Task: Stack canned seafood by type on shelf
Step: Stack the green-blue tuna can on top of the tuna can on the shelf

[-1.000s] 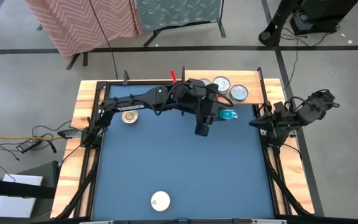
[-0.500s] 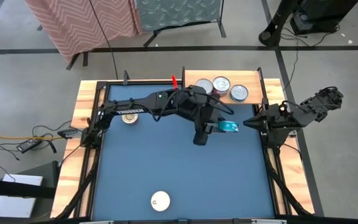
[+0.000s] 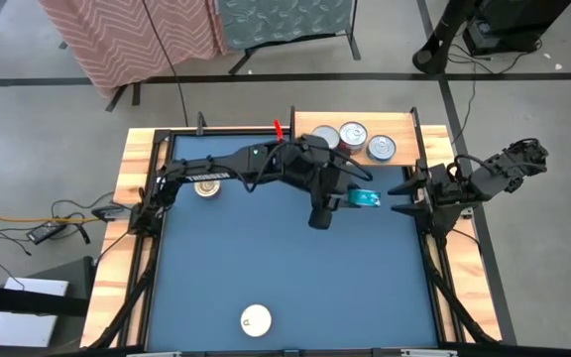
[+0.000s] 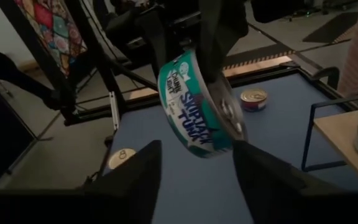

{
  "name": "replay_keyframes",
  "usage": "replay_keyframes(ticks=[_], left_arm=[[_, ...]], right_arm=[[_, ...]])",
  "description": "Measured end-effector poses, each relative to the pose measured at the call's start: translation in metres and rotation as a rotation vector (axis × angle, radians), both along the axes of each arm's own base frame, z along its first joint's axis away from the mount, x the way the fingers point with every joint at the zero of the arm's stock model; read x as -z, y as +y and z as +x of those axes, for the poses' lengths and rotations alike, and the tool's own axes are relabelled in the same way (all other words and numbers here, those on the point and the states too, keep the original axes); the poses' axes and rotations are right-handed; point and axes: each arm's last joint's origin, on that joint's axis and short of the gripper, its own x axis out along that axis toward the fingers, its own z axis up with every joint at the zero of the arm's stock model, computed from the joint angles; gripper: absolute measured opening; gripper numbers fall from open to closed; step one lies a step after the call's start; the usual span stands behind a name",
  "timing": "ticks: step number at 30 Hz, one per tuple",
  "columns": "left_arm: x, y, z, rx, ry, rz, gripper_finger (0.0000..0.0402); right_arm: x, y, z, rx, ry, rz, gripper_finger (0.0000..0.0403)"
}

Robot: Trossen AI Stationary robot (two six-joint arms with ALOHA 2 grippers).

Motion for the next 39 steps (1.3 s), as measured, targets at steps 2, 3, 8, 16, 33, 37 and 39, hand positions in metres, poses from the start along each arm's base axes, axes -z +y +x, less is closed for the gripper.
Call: replay_keyframes(ticks=[2, 3, 8, 16, 33, 37, 39], left_arm=[[-0.001, 0.0, 0.0, 0.0, -0.014, 0.001, 0.0143], [-0.002, 0.001, 0.001, -0.001, -0.021, 0.001, 0.0143], [-0.004, 0.0, 0.001, -0.002, -0.039, -0.001, 0.0143], [-0.008, -0.001, 0.002, 0.008, -0.068, -0.094, 0.0143], [-0.002, 0.007, 0.009, -0.021, -0.1, -0.162, 0.0143], [-0.003, 0.006, 0.012, 0.001, -0.122, -0.206, 0.0143], [-0.004, 0.005, 0.013, 0.01, -0.131, -0.22, 0.0143]], right_arm=[[0.0, 0.0, 0.0, 0.002, 0.0, 0.009, 0.0235], [0.0, 0.0, 0.0, 0.003, 0.0, 0.009, 0.0247], [0.0, 0.0, 0.001, 0.014, 0.0, -0.008, 0.0298], [0.0, -0.005, 0.004, 0.054, 0.005, -0.072, 0.032], [-0.002, -0.005, 0.024, 0.025, -0.006, -0.051, 0.032], [0.0, -0.005, 0.029, 0.035, 0.013, -0.072, 0.0315], [0.0, -0.005, 0.031, 0.037, 0.014, -0.09, 0.0308]])
